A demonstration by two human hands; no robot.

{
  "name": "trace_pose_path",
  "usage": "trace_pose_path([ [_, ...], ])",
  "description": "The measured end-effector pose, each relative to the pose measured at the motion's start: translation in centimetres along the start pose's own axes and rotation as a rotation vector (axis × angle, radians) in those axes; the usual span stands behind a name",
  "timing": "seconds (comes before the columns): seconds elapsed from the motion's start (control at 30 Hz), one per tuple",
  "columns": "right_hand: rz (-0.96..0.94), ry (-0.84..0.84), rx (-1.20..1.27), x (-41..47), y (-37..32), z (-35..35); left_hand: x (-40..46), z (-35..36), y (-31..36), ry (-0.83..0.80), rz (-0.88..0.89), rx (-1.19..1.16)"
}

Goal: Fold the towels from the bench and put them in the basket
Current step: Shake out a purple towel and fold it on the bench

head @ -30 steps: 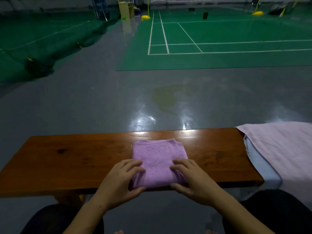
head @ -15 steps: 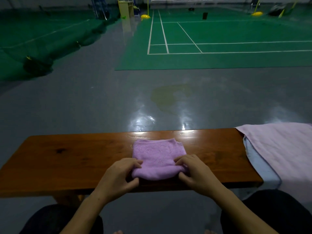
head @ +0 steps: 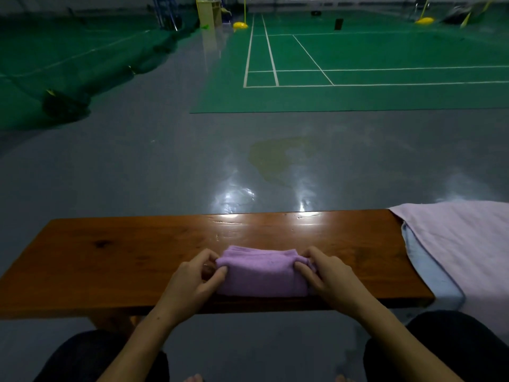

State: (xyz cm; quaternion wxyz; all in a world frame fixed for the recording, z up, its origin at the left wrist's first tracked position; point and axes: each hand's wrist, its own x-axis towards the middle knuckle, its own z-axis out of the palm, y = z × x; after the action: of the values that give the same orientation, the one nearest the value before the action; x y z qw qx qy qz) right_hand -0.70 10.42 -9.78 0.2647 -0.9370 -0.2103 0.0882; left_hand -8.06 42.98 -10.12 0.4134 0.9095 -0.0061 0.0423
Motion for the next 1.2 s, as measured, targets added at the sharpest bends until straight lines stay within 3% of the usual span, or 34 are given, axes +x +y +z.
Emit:
trace_pose_path([
  [0.2,0.113,0.021,0.024,1.8,-0.3,0.9,1.0,1.1,-0.5,0.087,-0.091,0.144],
  [0.4,0.297,0.189,-0.205,2.9,-0.8,1.9,1.7,1.5,-0.5,0.199,-0.197,0.487],
  [0.5,0.203,0.429,-0.370,2.0,-1.8,2.0,1.4,1.4,0.7,0.352,0.073,0.620],
  [0.57,0.057,0.512,-0.419,0.9,-4.1,3.6,1.0,2.9,2.0,0.302,0.319,0.623],
  [0.63,-0.099,0.396,-0.378,-0.3,-6.3,6.7,0.4,5.3,2.3,0.169,0.416,0.667],
  [0.7,-0.149,0.248,-0.350,-0.7,-7.4,9.2,0.1,7.1,1.6,0.091,0.376,0.760],
  [0.87,-0.175,0.195,-0.339,0.5,-5.6,8.4,0.6,6.7,0.7,0.019,0.253,0.812],
  [1.2,0.027,0.006,-0.282,0.5,-3.9,5.3,0.8,4.6,-0.4,-0.039,-0.016,0.755],
])
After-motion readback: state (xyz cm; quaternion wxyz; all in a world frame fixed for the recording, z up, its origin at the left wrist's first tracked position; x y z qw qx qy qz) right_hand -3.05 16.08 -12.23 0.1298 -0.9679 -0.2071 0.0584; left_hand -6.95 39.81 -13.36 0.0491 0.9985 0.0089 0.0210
